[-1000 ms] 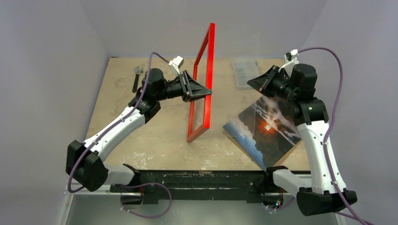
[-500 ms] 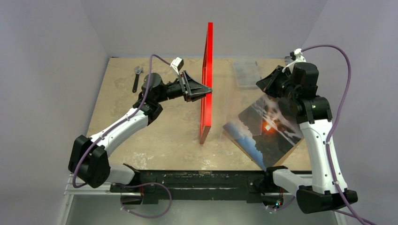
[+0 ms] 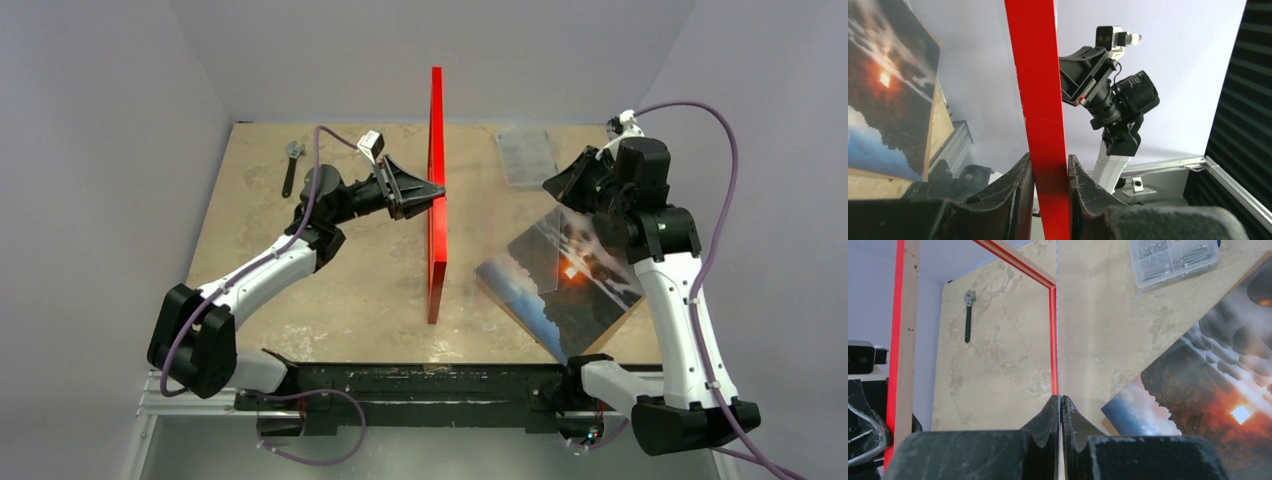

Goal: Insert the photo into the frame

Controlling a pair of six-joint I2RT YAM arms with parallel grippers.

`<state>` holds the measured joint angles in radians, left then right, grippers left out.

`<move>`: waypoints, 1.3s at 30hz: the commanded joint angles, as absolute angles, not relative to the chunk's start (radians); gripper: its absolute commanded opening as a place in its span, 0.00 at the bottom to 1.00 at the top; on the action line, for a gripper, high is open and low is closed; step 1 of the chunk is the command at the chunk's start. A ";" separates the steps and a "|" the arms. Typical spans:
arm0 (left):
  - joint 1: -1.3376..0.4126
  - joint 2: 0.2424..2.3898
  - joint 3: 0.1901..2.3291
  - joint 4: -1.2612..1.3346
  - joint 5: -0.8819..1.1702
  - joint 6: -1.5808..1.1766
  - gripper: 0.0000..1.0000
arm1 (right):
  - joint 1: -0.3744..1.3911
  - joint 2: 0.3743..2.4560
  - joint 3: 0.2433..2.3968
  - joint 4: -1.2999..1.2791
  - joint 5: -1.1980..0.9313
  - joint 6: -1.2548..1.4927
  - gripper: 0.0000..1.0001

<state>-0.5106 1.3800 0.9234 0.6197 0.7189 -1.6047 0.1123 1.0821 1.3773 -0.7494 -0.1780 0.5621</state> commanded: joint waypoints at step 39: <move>-0.433 1.110 0.944 -0.572 0.458 -0.915 0.60 | 0.115 1.053 1.273 -0.644 -0.258 0.565 0.00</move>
